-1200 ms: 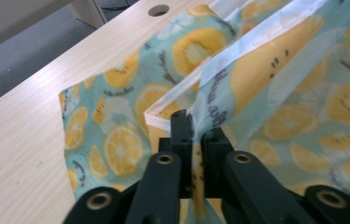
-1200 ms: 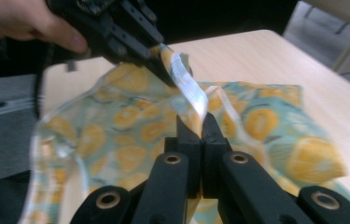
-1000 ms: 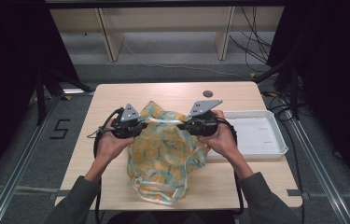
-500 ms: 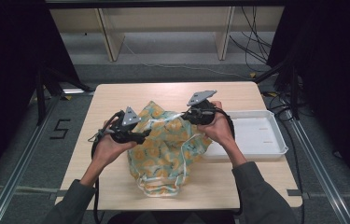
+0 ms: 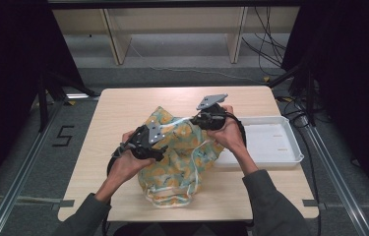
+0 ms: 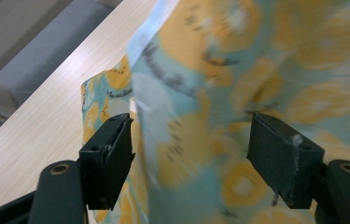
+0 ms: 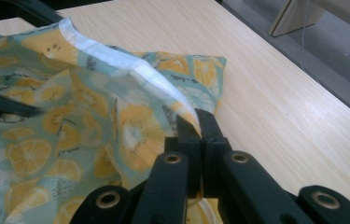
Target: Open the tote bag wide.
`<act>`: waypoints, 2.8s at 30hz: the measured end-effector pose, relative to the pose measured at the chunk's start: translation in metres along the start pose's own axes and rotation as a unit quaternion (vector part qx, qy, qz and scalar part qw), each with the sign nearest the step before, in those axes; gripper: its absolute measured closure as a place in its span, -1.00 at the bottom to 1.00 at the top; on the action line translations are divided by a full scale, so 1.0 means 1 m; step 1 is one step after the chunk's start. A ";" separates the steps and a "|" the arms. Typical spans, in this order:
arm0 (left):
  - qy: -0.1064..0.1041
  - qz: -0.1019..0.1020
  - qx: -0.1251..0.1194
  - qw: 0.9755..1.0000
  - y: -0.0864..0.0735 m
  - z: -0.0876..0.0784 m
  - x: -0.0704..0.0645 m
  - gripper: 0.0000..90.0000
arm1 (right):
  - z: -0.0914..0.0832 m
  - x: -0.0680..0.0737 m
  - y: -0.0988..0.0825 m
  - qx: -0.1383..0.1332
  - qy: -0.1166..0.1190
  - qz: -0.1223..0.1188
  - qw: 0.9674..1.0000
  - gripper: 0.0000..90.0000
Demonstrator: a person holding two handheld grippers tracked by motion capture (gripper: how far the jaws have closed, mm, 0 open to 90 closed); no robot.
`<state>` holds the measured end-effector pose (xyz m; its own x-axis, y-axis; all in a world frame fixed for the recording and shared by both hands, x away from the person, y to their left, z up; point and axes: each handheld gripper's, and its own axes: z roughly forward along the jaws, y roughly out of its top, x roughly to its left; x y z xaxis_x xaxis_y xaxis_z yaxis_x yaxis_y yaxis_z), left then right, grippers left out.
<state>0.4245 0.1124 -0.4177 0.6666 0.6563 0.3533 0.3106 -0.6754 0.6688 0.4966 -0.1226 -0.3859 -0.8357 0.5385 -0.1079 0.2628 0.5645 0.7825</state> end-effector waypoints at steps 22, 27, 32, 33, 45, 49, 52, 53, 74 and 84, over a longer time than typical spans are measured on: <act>-0.094 -0.050 -0.018 0.994 0.019 0.016 0.038 0.97 | -0.040 0.004 0.002 -0.035 -0.041 0.026 0.998 0.12; -0.106 -0.092 -0.015 0.990 0.032 0.024 0.053 0.96 | -0.067 0.034 0.004 -0.073 -0.038 -0.027 0.996 0.10; -0.107 -0.111 -0.015 0.988 0.043 0.028 0.063 0.96 | -0.067 0.067 -0.002 -0.072 -0.019 -0.051 0.996 0.01; -0.109 -0.115 -0.016 0.987 0.044 0.027 0.065 0.96 | -0.062 0.072 -0.005 -0.060 -0.009 -0.074 0.995 0.04; -0.110 -0.137 -0.034 0.984 0.052 0.021 0.081 0.94 | -0.013 0.042 -0.025 0.049 -0.145 -0.074 0.985 0.16; -0.099 -0.149 -0.054 0.982 0.050 0.023 0.088 0.93 | -0.006 0.013 -0.030 0.026 -0.109 -0.022 0.993 0.55; -0.091 -0.155 -0.068 0.981 0.049 0.025 0.090 0.92 | -0.003 0.003 -0.030 0.017 -0.100 -0.034 0.994 0.98; -0.088 -0.150 -0.067 0.982 0.048 0.025 0.090 0.92 | -0.003 0.002 -0.029 0.019 -0.099 -0.032 0.994 0.99; -0.108 -0.197 -0.009 0.974 -0.020 0.081 0.084 0.70 | 0.066 -0.032 -0.027 0.116 -0.117 0.019 0.986 0.79; -0.089 -0.184 -0.069 0.976 -0.028 0.034 0.088 -0.23 | 0.072 -0.035 -0.032 0.138 -0.095 0.031 0.985 0.92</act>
<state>0.4973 0.1774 -0.4282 0.6374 0.7695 -0.0383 0.4657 -0.3452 0.8149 0.5526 -0.1141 -0.4513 -0.7156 0.6700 -0.1976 0.4542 0.6612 0.5970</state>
